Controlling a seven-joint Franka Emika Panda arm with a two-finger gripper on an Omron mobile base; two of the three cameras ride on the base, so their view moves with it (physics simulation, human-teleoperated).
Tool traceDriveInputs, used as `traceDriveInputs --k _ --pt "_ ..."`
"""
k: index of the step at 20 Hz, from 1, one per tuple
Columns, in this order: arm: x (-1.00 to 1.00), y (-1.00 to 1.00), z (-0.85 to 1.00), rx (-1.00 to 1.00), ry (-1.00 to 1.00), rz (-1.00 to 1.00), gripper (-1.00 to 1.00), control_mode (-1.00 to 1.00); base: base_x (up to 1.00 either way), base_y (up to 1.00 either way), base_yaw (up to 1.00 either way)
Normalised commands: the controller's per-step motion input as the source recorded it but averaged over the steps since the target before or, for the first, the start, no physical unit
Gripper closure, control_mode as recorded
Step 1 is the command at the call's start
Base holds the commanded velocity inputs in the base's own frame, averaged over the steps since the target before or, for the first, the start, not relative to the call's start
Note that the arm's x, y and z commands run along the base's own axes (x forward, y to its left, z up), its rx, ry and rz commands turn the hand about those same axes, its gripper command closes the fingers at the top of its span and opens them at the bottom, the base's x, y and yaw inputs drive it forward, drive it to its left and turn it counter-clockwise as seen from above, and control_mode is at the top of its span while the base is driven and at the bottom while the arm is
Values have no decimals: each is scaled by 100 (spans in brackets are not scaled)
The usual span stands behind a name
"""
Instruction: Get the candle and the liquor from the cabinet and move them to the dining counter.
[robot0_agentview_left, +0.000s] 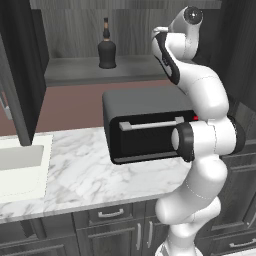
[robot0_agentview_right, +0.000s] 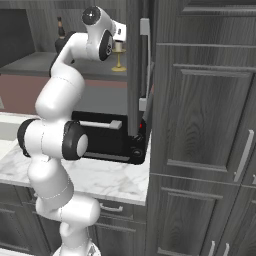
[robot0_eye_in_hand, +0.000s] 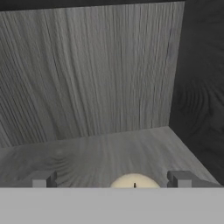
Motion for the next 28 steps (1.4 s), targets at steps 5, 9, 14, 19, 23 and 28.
traceDriveInputs --k 5,9,14,19,23,28 --pt "2 0 0 0 0 0 -100 -100 0 0 0" --pt "1 0 0 0 0 0 100 -100 0 0 0" --pt "0 0 0 0 0 0 100 -100 0 0 0" --pt "0 0 0 0 0 0 100 -100 0 0 0" --pt "0 0 0 0 0 0 100 -100 0 0 0" --pt "0 0 0 0 0 0 100 -100 0 0 0"
